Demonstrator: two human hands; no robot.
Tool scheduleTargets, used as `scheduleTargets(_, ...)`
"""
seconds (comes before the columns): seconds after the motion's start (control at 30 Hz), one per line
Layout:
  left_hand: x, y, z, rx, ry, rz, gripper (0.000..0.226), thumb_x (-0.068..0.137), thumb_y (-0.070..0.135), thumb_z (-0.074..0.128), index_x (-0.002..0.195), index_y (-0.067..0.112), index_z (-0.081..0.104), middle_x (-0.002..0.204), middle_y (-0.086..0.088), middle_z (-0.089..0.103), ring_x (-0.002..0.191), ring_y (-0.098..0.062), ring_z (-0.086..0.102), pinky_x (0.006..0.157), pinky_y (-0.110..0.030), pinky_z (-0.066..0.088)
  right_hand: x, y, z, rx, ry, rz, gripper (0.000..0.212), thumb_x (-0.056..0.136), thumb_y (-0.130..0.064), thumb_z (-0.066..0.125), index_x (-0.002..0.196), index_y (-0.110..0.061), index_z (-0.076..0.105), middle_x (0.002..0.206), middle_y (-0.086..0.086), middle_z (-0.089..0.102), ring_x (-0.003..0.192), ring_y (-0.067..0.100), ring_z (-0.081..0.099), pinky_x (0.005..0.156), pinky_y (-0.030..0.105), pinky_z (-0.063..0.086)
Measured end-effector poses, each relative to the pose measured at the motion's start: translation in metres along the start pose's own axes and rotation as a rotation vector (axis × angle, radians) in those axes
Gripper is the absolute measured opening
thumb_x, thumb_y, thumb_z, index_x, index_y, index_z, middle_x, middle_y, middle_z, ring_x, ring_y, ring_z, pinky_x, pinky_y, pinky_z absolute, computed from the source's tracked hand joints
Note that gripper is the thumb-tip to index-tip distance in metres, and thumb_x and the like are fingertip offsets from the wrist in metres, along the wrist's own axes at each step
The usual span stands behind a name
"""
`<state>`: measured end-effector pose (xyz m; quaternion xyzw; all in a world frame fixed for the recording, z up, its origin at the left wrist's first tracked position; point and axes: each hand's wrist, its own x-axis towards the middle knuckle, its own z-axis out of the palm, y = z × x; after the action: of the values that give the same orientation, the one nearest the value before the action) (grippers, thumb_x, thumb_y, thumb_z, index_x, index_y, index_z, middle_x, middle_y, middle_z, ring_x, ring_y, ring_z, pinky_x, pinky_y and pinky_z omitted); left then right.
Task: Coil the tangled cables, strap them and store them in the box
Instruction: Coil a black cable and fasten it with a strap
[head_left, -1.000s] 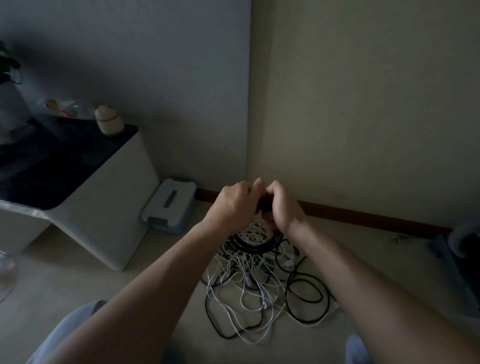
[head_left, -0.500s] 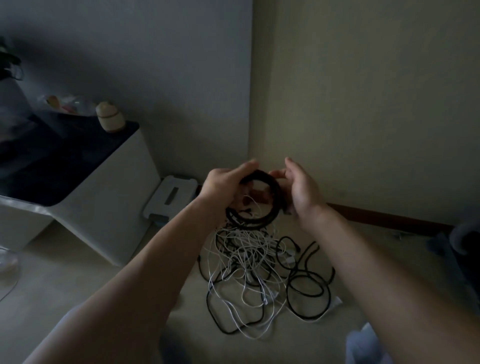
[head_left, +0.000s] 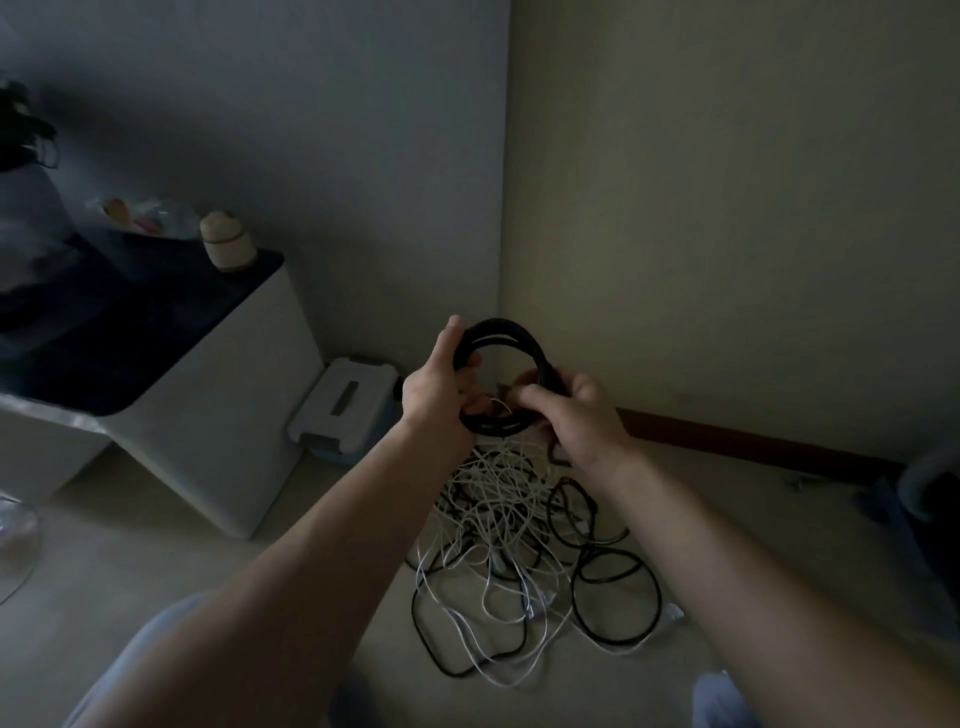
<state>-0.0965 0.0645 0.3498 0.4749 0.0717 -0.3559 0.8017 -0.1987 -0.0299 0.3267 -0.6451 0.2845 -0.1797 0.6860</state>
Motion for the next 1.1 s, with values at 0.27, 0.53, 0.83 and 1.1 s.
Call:
scheduleTargets(0.27,-0.001,-0.010,0.002,-0.024,0.045,0.049,0.046,0.091,0.050,0.067,0.072,0.009,0.060,0.047,0.004,0.036,0.038,-0.011,0.034,0.043,-0.023,0.038,-0.009,-0.026,0.013,0.657,-0.162,0.153,0.028,0.101,-0.027,0.053,0.075,-0.017,0.055,0.054,-0.006,0.041,0.052,0.012,0.045,0.063,0.025,0.039)
scheduleTargets(0.53,0.012,-0.001,-0.007,0.761,-0.032,0.483,0.047,0.094,0.049,0.047,0.080,0.014,0.074,0.072,-0.005,0.073,0.072,-0.026,0.067,0.069,-0.035,0.052,0.002,-0.032,-0.008,0.312,-0.172,0.250,0.028,0.088,-0.022,0.048,0.061,-0.020,0.041,0.044,-0.010,0.020,0.037,0.010,0.014,0.060,0.035,0.011)
scheduleTargets(0.83,-0.007,0.006,0.001,0.754,-0.431,-0.063,0.059,0.092,0.064,0.055,0.053,0.022,0.039,0.051,0.004,0.024,0.040,-0.013,0.023,0.045,-0.024,0.031,-0.001,-0.045,-0.013,0.080,-0.249,0.320,0.022,0.085,-0.022,0.046,0.063,-0.022,0.043,0.043,-0.009,0.025,0.034,0.009,0.017,0.044,0.024,0.025)
scheduleTargets(1.1,-0.002,0.001,0.007,0.166,-0.138,-0.043,0.061,0.092,0.047,0.067,0.044,0.024,0.038,0.050,0.005,0.020,0.037,-0.012,0.019,0.039,-0.023,0.026,-0.004,-0.025,-0.017,0.222,-0.246,0.190,0.011,0.084,-0.025,0.069,0.082,-0.015,0.064,0.077,0.006,0.064,0.068,0.020,0.062,0.063,0.027,0.048)
